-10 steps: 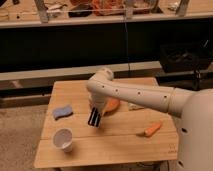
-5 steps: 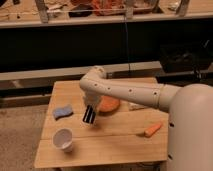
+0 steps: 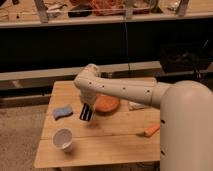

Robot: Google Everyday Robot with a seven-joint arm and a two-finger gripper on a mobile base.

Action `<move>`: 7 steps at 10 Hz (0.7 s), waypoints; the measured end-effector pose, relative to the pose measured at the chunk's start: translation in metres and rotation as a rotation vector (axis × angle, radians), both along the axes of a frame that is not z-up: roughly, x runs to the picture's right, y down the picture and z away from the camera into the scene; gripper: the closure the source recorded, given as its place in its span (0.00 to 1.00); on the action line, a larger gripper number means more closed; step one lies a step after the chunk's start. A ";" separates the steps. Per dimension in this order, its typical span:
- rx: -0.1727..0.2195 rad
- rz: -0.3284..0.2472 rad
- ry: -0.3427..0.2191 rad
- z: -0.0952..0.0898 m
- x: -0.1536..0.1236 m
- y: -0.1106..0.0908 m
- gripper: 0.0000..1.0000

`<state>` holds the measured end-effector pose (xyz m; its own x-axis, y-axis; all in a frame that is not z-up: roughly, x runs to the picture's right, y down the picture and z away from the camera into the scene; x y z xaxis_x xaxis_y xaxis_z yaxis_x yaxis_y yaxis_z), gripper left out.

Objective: Place the eraser on the white sponge

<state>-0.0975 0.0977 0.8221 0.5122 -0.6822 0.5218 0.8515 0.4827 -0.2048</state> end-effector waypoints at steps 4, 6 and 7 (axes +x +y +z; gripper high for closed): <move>0.006 -0.021 -0.014 0.006 -0.025 -0.008 0.99; 0.012 -0.028 -0.016 0.009 -0.031 -0.011 0.99; 0.017 -0.031 -0.019 0.011 -0.032 -0.012 0.99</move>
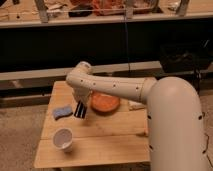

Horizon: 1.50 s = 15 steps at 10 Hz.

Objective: Place the eraser on the white sponge

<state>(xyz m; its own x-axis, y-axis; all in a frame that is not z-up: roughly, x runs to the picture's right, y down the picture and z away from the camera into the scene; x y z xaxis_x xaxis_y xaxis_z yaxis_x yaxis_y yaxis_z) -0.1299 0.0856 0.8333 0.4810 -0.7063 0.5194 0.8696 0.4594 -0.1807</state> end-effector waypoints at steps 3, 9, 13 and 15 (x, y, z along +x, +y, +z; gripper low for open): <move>0.012 -0.013 -0.015 0.006 -0.025 -0.002 0.99; 0.031 -0.045 -0.044 0.015 -0.060 -0.006 0.99; 0.040 -0.064 -0.058 0.019 -0.071 -0.007 0.99; 0.045 -0.080 -0.076 0.020 -0.093 -0.008 0.99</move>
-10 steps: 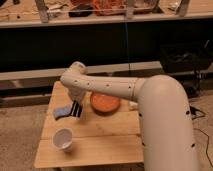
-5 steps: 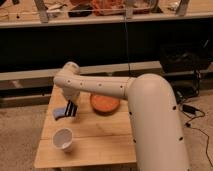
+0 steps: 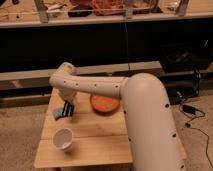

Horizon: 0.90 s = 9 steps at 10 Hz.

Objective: Place the eraser on the white sponge

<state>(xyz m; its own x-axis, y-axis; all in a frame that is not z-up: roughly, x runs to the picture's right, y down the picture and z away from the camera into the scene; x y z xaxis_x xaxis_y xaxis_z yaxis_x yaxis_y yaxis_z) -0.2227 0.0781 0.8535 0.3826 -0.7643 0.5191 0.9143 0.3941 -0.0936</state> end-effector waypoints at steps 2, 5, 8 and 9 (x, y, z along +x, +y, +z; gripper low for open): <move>0.004 -0.012 -0.009 0.001 -0.006 0.000 0.99; 0.007 -0.023 -0.027 0.002 -0.015 0.000 0.99; 0.014 -0.037 -0.042 0.004 -0.020 0.001 0.99; 0.017 -0.040 -0.046 0.005 -0.021 0.002 0.99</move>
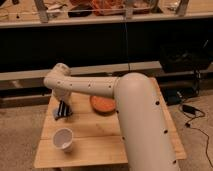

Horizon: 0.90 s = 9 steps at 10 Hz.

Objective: Place the eraser on the white sponge

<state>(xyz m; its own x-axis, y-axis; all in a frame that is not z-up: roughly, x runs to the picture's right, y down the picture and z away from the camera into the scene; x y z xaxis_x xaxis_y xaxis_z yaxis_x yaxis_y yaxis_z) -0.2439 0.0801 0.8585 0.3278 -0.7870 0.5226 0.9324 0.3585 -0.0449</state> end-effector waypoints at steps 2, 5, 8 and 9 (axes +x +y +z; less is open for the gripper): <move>0.003 0.001 -0.008 -0.001 -0.005 0.003 0.99; 0.008 -0.018 -0.021 -0.005 -0.007 0.011 0.99; 0.012 -0.038 -0.039 -0.006 -0.013 0.015 0.99; 0.014 -0.041 -0.044 -0.007 -0.013 0.015 0.99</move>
